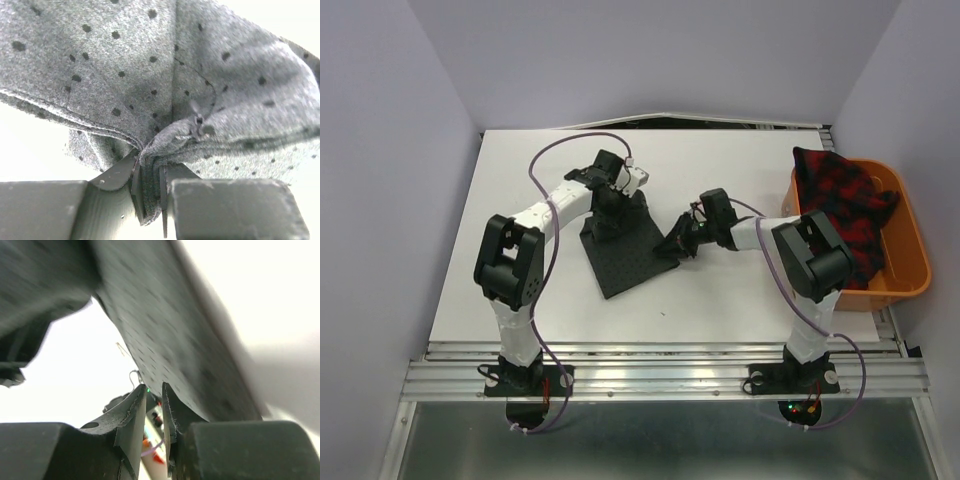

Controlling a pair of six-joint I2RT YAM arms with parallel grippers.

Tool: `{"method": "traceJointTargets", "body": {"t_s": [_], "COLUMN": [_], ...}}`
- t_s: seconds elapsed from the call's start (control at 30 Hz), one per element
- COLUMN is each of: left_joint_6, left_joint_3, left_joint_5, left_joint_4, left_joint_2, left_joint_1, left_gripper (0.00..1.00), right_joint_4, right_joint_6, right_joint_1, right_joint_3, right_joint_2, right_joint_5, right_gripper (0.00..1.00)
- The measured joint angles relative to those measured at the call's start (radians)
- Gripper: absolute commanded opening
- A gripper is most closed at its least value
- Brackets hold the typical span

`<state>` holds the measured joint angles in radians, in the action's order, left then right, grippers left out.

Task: Fold and stack the skirts
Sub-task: Fold the skirt

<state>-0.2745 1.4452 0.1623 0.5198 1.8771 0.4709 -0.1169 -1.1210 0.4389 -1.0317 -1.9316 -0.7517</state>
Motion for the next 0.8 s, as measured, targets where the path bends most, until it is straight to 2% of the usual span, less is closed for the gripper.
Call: {"method": "traceJointTargets", "body": {"t_s": [0.27, 0.5, 0.8], "left_joint_6": [-0.036, -0.075, -0.072], "left_joint_3": [0.009, 0.0, -0.034], "left_joint_5": [-0.043, -0.114, -0.2], "left_joint_4": [0.008, 0.025, 0.083], "left_joint_2": [-0.001, -0.048, -0.154], "left_joint_1": [-0.001, 0.029, 0.101], "left_gripper": [0.0, 0.0, 0.0], "right_joint_4": [-0.128, -0.386, -0.442], "right_joint_6": [-0.093, -0.16, -0.193], "right_joint_1": [0.008, 0.013, 0.014], "right_joint_3": [0.102, 0.103, 0.117], "right_joint_2": [-0.015, -0.113, -0.12], "right_joint_5": [-0.015, -0.011, 0.019], "right_gripper": [0.23, 0.15, 0.05]}}
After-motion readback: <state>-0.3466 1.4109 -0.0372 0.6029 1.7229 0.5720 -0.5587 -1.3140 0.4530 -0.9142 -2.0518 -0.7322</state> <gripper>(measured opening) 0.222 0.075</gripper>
